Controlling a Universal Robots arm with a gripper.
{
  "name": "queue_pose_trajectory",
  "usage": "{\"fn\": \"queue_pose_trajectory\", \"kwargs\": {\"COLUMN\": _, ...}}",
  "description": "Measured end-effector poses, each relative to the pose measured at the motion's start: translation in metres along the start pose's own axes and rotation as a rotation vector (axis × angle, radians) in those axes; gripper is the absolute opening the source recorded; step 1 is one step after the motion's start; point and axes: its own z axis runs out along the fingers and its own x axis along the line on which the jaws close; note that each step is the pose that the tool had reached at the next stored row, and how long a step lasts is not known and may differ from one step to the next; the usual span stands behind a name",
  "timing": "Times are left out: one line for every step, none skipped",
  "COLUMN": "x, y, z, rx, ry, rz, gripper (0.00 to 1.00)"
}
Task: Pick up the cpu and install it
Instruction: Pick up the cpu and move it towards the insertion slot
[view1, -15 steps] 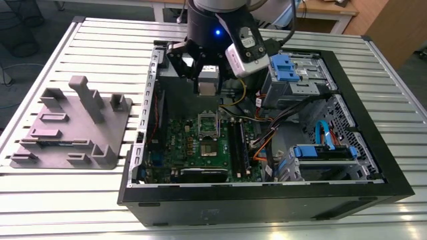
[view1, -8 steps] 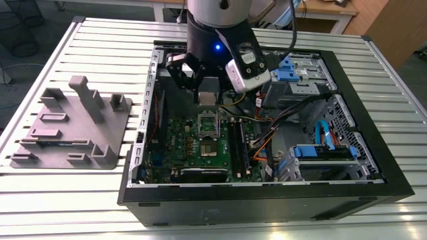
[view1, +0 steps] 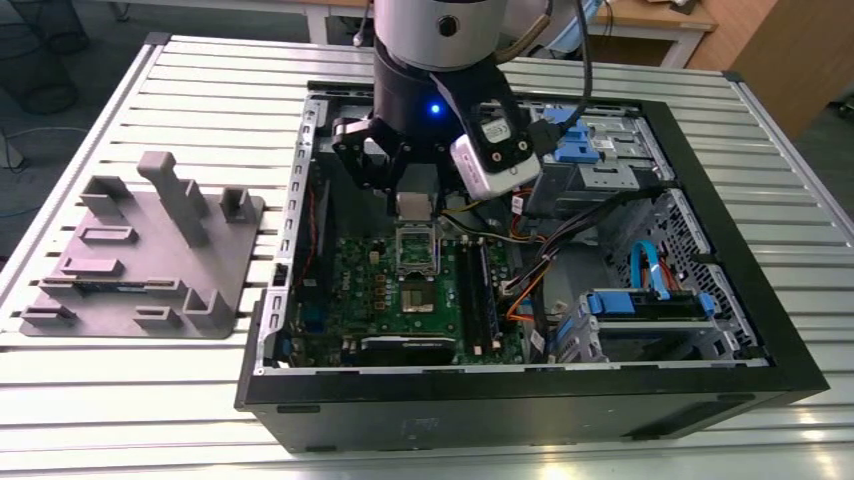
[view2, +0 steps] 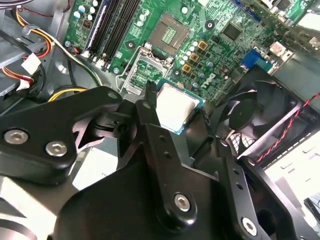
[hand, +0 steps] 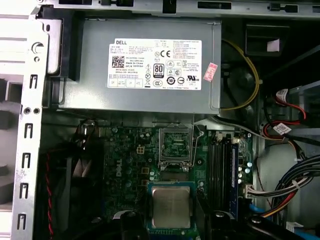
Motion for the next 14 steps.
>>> {"fn": "queue_pose_trajectory", "kwargs": {"x": 0.0000, "y": -0.0001, "z": 0.0012, "rx": -0.0002, "ry": 0.0000, "rz": 0.000, "gripper": 0.47}}
{"fn": "queue_pose_trajectory", "kwargs": {"x": 0.0000, "y": -0.0002, "z": 0.0031, "rx": -0.0005, "ry": -0.0002, "rz": 0.000, "gripper": 0.47}}
{"fn": "queue_pose_trajectory", "kwargs": {"x": 0.0000, "y": -0.0003, "z": 0.0047, "rx": -0.0002, "ry": -0.0001, "rz": 0.000, "gripper": 0.47}}
{"fn": "queue_pose_trajectory", "kwargs": {"x": -0.0001, "y": -0.0004, "z": 0.0064, "rx": 0.0000, "ry": 0.0001, "rz": 0.000, "gripper": 0.47}}
{"fn": "queue_pose_trajectory", "kwargs": {"x": -0.0001, "y": -0.0006, "z": 0.0083, "rx": -0.0001, "ry": 0.0000, "rz": 0.000, "gripper": 0.47}}
{"fn": "queue_pose_trajectory", "kwargs": {"x": -0.0001, "y": -0.0007, "z": 0.0102, "rx": -0.0001, "ry": 0.0000, "rz": 0.000, "gripper": 0.47}}
{"fn": "queue_pose_trajectory", "kwargs": {"x": -0.0002, "y": -0.0008, "z": 0.0113, "rx": -0.0002, "ry": -0.0001, "rz": 0.000, "gripper": 0.47}}
{"fn": "queue_pose_trajectory", "kwargs": {"x": -0.0003, "y": -0.0008, "z": 0.0114, "rx": 0.0000, "ry": 0.0000, "rz": 0.000, "gripper": 0.47}}
{"fn": "queue_pose_trajectory", "kwargs": {"x": -0.0003, "y": -0.0008, "z": 0.0114, "rx": 0.0001, "ry": 0.0000, "rz": 0.000, "gripper": 0.47}}
{"fn": "queue_pose_trajectory", "kwargs": {"x": -0.0003, "y": -0.0008, "z": 0.0114, "rx": 0.0001, "ry": 0.0001, "rz": 0.000, "gripper": 0.47}}
{"fn": "queue_pose_trajectory", "kwargs": {"x": -0.0003, "y": -0.0008, "z": 0.0115, "rx": -0.0001, "ry": 0.0000, "rz": 0.000, "gripper": 0.47}}
{"fn": "queue_pose_trajectory", "kwargs": {"x": -0.0003, "y": -0.0008, "z": 0.0115, "rx": -0.0001, "ry": 0.0000, "rz": 0.000, "gripper": 0.47}}
{"fn": "queue_pose_trajectory", "kwargs": {"x": -0.0003, "y": -0.0008, "z": 0.0115, "rx": -0.0001, "ry": -0.0001, "rz": 0.000, "gripper": 0.47}}
{"fn": "queue_pose_trajectory", "kwargs": {"x": -0.0003, "y": -0.0008, "z": 0.0117, "rx": -0.0001, "ry": 0.0000, "rz": 0.000, "gripper": 0.47}}
